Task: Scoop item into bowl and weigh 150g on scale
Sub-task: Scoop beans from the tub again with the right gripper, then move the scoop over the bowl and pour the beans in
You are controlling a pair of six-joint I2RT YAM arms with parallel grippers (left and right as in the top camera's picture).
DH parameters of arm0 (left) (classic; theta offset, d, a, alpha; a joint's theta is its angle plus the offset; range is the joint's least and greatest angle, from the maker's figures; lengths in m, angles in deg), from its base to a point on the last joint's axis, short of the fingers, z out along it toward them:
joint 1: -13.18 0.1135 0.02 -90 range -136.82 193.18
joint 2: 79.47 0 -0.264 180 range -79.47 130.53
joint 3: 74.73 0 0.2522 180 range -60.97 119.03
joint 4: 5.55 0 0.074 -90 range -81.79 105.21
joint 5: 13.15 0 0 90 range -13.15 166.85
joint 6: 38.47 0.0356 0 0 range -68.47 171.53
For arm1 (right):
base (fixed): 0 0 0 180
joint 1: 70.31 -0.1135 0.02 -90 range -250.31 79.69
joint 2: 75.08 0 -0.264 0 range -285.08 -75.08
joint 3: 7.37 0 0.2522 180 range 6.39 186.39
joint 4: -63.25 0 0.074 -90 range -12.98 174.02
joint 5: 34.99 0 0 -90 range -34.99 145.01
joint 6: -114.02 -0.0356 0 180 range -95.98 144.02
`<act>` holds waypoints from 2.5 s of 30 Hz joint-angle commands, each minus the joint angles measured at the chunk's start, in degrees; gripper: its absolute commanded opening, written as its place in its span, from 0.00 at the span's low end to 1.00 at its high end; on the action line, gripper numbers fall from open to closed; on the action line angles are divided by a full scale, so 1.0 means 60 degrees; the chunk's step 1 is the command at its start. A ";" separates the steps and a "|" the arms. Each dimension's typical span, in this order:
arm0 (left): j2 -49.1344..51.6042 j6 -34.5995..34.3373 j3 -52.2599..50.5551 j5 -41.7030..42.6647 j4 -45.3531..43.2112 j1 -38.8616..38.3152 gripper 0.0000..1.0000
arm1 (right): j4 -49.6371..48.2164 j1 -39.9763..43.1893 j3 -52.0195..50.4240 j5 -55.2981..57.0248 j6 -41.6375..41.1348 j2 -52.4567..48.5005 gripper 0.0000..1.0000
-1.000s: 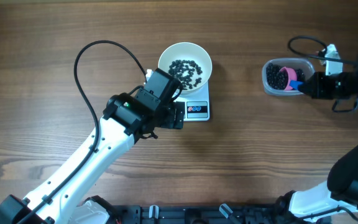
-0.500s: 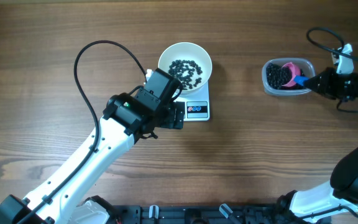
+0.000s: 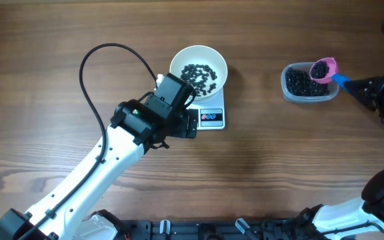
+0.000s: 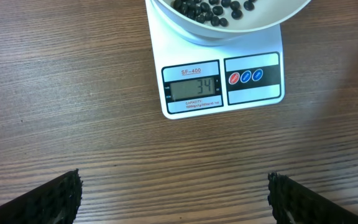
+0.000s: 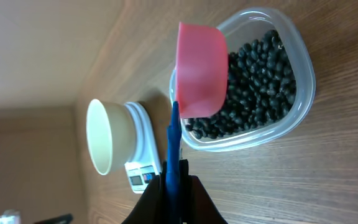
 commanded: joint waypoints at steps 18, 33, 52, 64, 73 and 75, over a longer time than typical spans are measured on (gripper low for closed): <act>-0.0138 -0.0120 -0.0084 -0.0153 -0.0025 -0.0015 1.00 | 0.0809 -0.2674 -0.0076 -0.4583 -0.0036 -0.0113 0.04; -0.0138 -0.0124 -0.0080 -0.0153 -0.0025 -0.0011 1.00 | -0.3566 -0.7923 -0.0036 0.0827 -0.1169 0.0208 0.04; -0.0138 -0.0124 -0.0080 -0.0153 -0.0025 -0.0011 1.00 | -0.4240 -0.8732 0.0007 0.3249 0.3490 0.1089 0.04; -0.0138 -0.0120 -0.0080 -0.0153 -0.0025 -0.0011 1.00 | -0.4284 -0.9701 0.0007 0.5475 0.4014 0.1169 0.04; -0.0138 -0.0120 -0.0080 -0.0153 -0.0025 -0.0011 1.00 | -0.4827 -0.9752 0.0004 0.6007 0.4725 0.1166 0.04; -0.0138 -0.0124 -0.0080 -0.0153 -0.0025 -0.0015 1.00 | -0.4896 -0.9792 0.0004 0.6685 0.4925 0.1169 0.04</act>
